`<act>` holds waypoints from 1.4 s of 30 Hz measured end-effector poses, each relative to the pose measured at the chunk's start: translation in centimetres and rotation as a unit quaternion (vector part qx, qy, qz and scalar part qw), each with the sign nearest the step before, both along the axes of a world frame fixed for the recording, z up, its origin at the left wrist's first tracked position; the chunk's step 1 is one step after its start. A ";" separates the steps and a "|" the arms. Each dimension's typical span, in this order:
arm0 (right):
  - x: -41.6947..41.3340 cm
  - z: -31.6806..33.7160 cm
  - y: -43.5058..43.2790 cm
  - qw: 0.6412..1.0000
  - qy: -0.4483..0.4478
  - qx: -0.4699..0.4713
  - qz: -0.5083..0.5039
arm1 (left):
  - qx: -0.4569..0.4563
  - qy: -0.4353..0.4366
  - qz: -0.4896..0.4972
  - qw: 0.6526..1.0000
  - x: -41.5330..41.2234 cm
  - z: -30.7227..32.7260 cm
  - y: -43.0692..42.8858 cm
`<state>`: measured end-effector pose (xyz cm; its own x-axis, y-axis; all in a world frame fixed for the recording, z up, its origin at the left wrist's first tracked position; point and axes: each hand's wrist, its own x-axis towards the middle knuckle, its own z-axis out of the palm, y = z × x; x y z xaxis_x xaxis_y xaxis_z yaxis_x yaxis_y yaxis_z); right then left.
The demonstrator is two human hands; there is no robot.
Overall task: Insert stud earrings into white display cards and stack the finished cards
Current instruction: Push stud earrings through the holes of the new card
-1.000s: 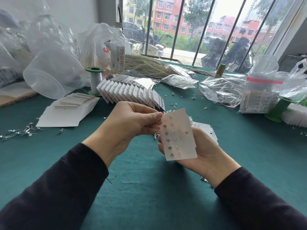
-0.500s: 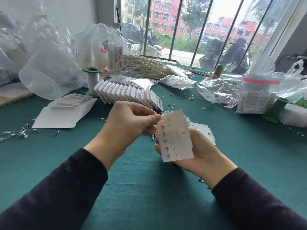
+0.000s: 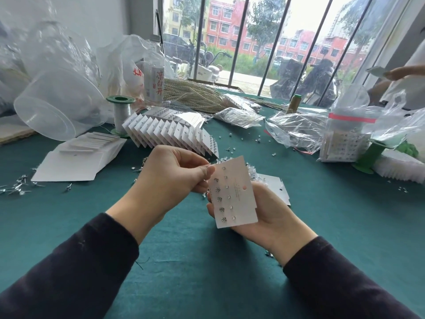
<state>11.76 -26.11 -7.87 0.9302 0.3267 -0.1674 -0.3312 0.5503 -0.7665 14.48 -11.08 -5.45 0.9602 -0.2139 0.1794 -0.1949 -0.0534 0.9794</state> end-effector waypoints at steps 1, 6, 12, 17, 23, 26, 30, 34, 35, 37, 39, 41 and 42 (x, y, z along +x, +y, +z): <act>0.0 0.0 -0.1 1.000 0.003 0.003 0.000 | -0.002 0.005 0.001 1.000 0.0 0.0 0.0; 0.1 -0.1 -0.2 1.000 0.000 0.001 0.004 | -0.012 0.032 -0.010 0.999 -0.1 0.3 0.0; 0.0 -0.2 -0.2 1.000 -0.012 -0.003 0.011 | -0.010 0.045 -0.012 0.999 -0.2 0.3 0.1; 0.1 -0.2 -0.2 1.000 -0.015 0.006 0.010 | -0.012 0.052 -0.006 0.999 -0.2 0.2 0.1; 0.0 -0.2 0.0 1.000 -0.026 -0.007 0.010 | -0.016 0.058 -0.011 0.998 -0.2 0.2 0.0; -0.2 -0.1 0.3 0.995 -0.063 -0.067 -0.026 | -0.021 0.044 0.002 0.999 -0.3 0.1 -0.1; -0.5 0.2 1.0 0.971 -0.115 -0.169 -0.127 | -0.010 0.021 0.031 0.999 -0.3 -0.4 -0.5; -0.3 -0.3 1.4 0.796 -0.247 -0.472 -0.287 | -0.021 0.070 0.017 0.997 -0.4 -0.7 -1.0; -0.2 -0.4 1.5 0.737 -0.286 -0.533 -0.302 | -0.039 0.103 0.000 0.994 -0.4 -0.5 -0.9; -0.2 -0.6 1.6 0.677 -0.336 -0.581 -0.303 | -0.071 0.163 -0.032 0.984 -0.3 -0.3 -0.5; -0.2 -0.8 1.5 0.652 -0.365 -0.596 -0.292 | -0.050 0.192 -0.050 0.979 -0.2 -0.1 0.0; -0.3 -0.8 1.3 0.625 -0.388 -0.617 -0.278 | -0.005 0.195 -0.072 0.978 -0.1 0.0 0.4; -0.3 -0.8 1.4 0.616 -0.400 -0.622 -0.270 | 0.014 0.196 -0.082 0.977 0.0 0.1 0.6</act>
<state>11.42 -24.75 -8.72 0.7947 0.0143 0.6068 0.3997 -0.7646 -0.5056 14.45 -10.52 -5.36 0.9066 -0.3694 -0.2039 0.1868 -0.0817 0.9790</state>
